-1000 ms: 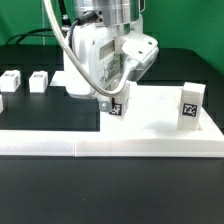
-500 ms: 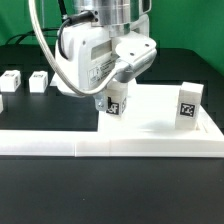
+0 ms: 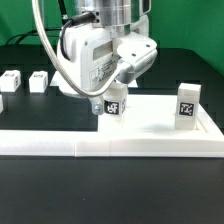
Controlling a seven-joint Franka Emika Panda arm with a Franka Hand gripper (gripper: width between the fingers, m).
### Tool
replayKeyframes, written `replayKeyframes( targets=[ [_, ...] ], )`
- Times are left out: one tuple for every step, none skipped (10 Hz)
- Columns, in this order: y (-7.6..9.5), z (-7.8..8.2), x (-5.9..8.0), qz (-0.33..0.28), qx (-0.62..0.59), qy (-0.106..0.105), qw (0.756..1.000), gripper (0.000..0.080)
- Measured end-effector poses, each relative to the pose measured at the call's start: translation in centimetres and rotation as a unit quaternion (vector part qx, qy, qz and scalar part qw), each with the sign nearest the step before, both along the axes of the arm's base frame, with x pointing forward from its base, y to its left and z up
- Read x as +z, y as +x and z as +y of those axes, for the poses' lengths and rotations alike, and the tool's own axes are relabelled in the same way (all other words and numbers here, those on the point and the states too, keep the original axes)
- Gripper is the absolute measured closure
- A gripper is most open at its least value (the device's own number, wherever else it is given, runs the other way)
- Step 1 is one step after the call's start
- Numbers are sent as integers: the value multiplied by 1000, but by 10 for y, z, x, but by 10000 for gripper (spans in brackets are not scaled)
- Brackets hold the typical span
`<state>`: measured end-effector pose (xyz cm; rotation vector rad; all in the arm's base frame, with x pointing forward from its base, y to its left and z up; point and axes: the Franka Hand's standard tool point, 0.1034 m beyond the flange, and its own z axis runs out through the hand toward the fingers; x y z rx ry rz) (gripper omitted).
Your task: Assemble square table
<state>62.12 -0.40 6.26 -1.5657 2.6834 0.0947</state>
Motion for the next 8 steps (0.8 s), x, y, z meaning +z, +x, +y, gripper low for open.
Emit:
replayKeyframes(
  targets=[
    [0,0,0,-1,22,0,1000,183],
    [-2,2,2,0,44,3,999,156],
    [-5,3,7,-2,59,5,998,156],
    [-7,3,8,-3,80,6,997,151],
    [-7,3,7,-2,79,6,997,151],
    [-7,3,6,-2,80,6,997,150],
    [-7,3,6,-2,80,6,997,150],
    [-8,3,5,-1,80,6,997,150]
  ],
)
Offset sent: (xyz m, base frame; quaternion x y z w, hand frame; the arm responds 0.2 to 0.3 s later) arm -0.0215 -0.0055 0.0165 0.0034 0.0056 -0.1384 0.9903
